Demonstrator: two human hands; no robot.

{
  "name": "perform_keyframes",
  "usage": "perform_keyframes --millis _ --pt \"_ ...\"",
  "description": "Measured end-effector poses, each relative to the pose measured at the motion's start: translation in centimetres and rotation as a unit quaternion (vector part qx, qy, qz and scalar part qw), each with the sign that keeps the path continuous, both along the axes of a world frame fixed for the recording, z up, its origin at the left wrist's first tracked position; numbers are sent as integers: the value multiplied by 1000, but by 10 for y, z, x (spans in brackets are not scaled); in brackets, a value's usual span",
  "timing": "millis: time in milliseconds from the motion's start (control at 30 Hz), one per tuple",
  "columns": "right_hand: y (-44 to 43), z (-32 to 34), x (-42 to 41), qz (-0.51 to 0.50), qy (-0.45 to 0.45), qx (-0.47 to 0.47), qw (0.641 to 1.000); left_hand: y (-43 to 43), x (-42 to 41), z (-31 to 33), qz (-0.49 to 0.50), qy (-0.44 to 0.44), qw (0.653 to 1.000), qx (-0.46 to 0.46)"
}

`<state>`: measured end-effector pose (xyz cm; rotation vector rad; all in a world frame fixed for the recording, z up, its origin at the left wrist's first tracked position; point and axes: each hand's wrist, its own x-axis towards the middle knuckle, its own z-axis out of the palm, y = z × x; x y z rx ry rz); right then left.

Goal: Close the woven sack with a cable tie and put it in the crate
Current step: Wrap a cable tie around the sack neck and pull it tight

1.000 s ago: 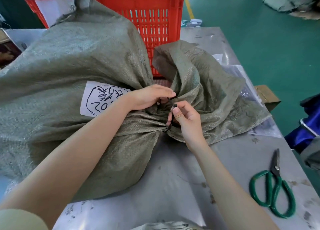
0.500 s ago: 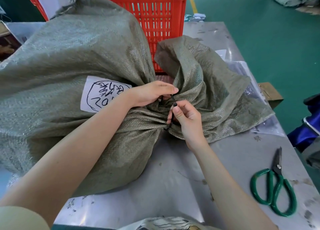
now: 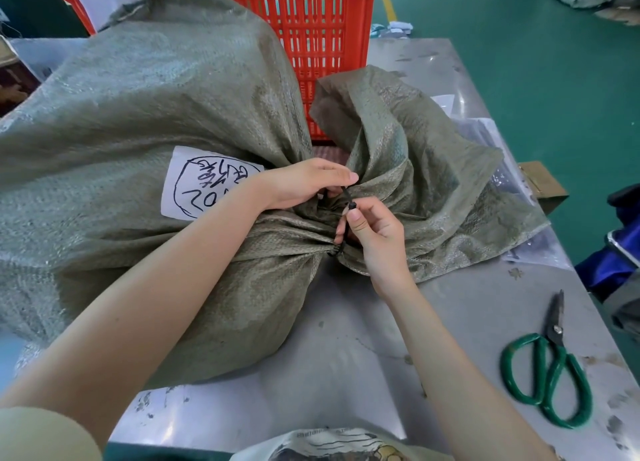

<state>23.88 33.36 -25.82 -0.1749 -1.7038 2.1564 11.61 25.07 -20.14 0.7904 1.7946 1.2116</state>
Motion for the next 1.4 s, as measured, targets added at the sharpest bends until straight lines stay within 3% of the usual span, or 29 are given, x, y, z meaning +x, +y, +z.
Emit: perform_keyframes --millis 433,633,833,1033,1267,1400 --pt "-5 0 -2 -16 -5 -19 1000 -1 7 3 -85 37 995 -39" --pt "-6 1 -5 -42 -38 -49 997 0 11 2 -98 34 993 -62" --pt "-6 5 -3 -84 -101 -43 990 -4 5 3 -158 50 986 -27" --pt "-1 17 -1 -29 -133 -157 978 -4 1 -1 -154 75 985 -33" --pt "-2 27 10 -12 -138 -93 986 -5 2 4 -140 94 985 -37" --pt "-9 27 21 -30 -162 -86 983 -6 2 7 -146 187 969 -72"
